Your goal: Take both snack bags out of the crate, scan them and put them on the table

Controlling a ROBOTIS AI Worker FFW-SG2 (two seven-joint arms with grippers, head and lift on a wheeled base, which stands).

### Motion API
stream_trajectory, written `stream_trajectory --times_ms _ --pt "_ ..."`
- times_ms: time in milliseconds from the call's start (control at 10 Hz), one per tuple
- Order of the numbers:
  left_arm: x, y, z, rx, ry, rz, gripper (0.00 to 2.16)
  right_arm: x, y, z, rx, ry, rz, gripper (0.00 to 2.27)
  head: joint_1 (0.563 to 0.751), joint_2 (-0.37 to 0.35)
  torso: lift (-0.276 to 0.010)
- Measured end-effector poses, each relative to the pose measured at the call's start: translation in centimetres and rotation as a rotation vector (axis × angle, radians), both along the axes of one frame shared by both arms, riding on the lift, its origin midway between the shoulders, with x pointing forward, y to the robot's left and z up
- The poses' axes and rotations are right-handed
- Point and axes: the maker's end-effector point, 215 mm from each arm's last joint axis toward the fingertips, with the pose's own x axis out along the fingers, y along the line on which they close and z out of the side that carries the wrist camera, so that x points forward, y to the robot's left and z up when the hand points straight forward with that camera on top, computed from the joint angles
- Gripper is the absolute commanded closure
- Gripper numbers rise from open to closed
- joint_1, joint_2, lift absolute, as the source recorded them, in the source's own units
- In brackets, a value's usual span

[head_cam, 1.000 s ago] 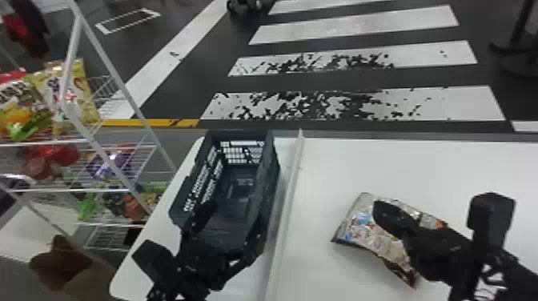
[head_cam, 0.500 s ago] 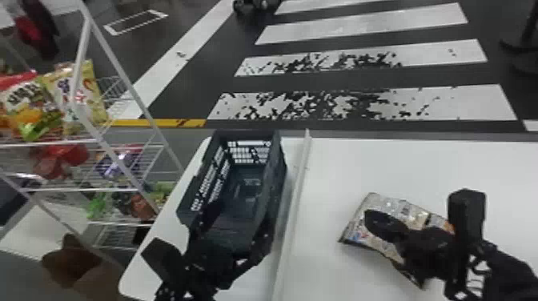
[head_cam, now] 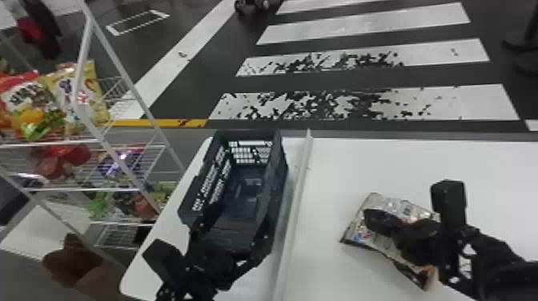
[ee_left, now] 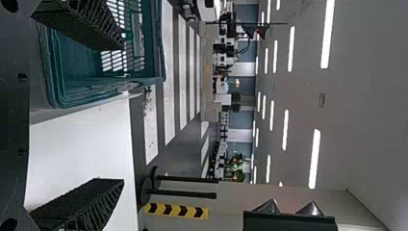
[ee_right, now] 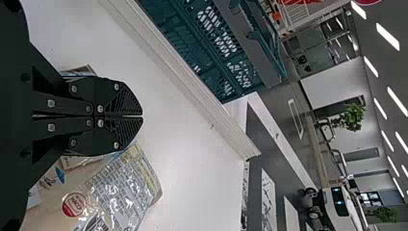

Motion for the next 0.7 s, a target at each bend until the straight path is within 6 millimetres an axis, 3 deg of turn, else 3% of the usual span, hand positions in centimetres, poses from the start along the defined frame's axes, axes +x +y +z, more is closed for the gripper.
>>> stream_trajectory --times_ms 400,700 --pt "0.1 0.0 0.0 0.0 -0.001 0.001 0.0 2.3 -3.4 -0.7 -0.054 -0.017 -0.103 2.26 0.695 0.305 -0.092" --pt "0.1 0.0 0.0 -0.002 -0.001 0.001 0.0 1.9 -5.2 -2.5 -0.104 0.012 -0.134 2.26 0.695 0.286 -0.092"
